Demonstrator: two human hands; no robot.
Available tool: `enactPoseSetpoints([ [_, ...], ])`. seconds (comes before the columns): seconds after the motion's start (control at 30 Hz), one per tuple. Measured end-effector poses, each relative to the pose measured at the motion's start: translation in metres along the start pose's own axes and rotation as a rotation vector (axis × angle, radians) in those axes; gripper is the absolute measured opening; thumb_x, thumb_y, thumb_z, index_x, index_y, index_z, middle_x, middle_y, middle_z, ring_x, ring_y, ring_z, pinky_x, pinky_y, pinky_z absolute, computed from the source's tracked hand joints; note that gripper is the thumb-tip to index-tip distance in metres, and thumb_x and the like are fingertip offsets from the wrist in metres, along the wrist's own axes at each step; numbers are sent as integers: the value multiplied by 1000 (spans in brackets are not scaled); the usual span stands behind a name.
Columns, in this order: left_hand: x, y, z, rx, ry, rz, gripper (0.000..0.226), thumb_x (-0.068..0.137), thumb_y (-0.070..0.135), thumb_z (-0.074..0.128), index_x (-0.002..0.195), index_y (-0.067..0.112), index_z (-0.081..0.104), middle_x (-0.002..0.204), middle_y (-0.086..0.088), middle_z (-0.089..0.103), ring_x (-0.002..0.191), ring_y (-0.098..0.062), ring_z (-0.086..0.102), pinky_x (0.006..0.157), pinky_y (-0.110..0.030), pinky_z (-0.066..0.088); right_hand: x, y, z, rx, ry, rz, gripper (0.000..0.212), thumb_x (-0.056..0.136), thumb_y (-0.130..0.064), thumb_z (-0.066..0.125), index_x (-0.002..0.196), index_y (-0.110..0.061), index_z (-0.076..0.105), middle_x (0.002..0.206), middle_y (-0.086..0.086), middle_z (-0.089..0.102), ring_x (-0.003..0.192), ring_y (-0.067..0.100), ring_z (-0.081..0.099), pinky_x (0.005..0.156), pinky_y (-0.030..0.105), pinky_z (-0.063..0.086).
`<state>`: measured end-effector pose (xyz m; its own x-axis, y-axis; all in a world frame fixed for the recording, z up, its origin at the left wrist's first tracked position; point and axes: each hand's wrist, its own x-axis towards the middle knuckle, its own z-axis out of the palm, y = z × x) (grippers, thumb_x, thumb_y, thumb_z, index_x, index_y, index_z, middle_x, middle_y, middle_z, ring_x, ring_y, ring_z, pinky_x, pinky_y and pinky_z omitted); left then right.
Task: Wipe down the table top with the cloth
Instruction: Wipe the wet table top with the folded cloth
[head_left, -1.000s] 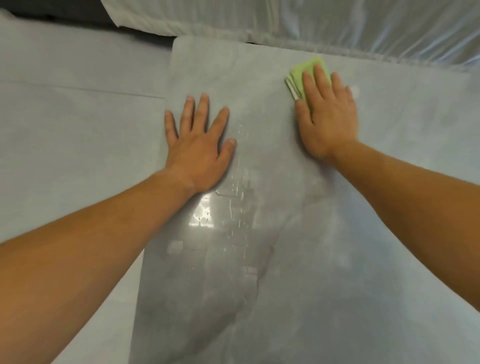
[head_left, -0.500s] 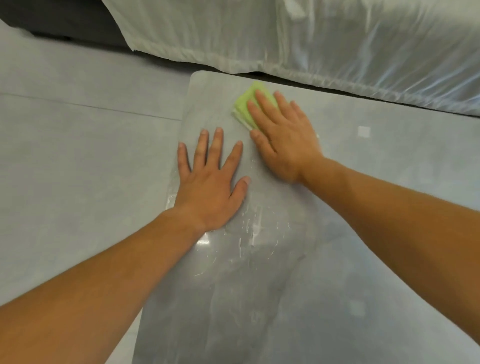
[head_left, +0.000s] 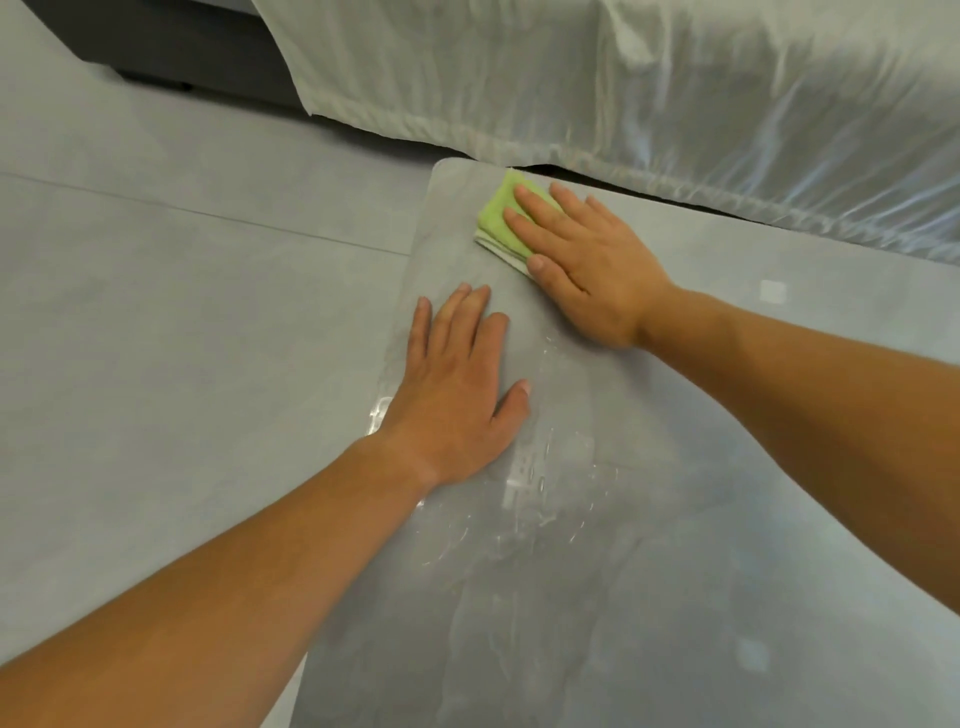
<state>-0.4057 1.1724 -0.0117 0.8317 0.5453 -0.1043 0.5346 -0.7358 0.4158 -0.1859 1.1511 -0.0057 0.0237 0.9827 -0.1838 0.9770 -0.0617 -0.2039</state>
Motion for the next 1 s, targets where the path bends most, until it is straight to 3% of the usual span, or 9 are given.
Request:
enactPoseSetpoints([
  [0.13,-12,1,2,67,-42,-34,67,97,51,25,153,14,20,166,-13,3,153,-27,-7,122,-50,-6,40,-17,-5,22,39,131,59,102,-48,12,158,-30,12,167,-5,4,154,27,1,124,48,4],
  [0.2,-19,2,4,90,-51,-46,69,99,52,21,157,17,12,166,-10,-4,152,-25,-12,121,-49,-8,59,-33,-8,26,38,89,60,101,-50,11,158,-31,12,167,-7,4,154,28,2,123,47,4],
  [0.4,-38,0,-1,-26,-12,-37,61,99,47,29,149,12,33,164,-17,9,152,-29,-3,123,-45,-6,15,2,-1,-94,3,-190,59,102,-46,17,158,-26,19,166,-1,12,153,30,9,123,48,8],
  [0.57,-58,6,5,35,-35,-55,66,99,48,25,155,12,24,165,-17,5,152,-28,-7,122,-45,-10,-27,11,3,-13,93,243,68,98,-53,8,158,-24,19,166,2,12,152,35,10,121,53,15],
  [0.73,-62,9,9,127,-79,-77,71,100,52,20,158,15,5,165,-14,-11,151,-25,-20,119,-45,-17,-89,-12,20,-82,-52,-148,61,102,-50,17,158,-25,19,166,0,12,153,30,7,123,47,9],
  [0.8,-61,8,11,159,-90,-81,73,99,54,19,158,15,1,165,-14,-14,150,-26,-22,119,-46,-17,-85,8,16,-75,2,-24,61,101,-51,14,158,-28,16,166,-2,11,153,30,8,123,51,11],
  [0.9,-62,9,13,198,-98,-85,74,99,55,15,157,14,-2,164,-15,-14,150,-27,-22,120,-48,-15,-71,4,12,55,89,410,66,98,-53,6,158,-28,14,167,-2,7,153,31,6,123,51,9],
  [0.93,-62,10,13,209,-98,-88,74,99,55,15,157,14,-2,164,-15,-14,150,-28,-21,120,-49,-14,-75,-11,15,46,115,457,67,97,-53,6,158,-27,14,167,-1,6,153,32,5,123,51,9],
  [1.0,-62,10,13,208,-91,-93,74,98,55,16,158,13,0,165,-16,-12,151,-28,-19,120,-50,-12,-103,-40,26,9,90,322,66,99,-53,10,159,-25,15,167,1,7,153,33,5,122,52,11],
])
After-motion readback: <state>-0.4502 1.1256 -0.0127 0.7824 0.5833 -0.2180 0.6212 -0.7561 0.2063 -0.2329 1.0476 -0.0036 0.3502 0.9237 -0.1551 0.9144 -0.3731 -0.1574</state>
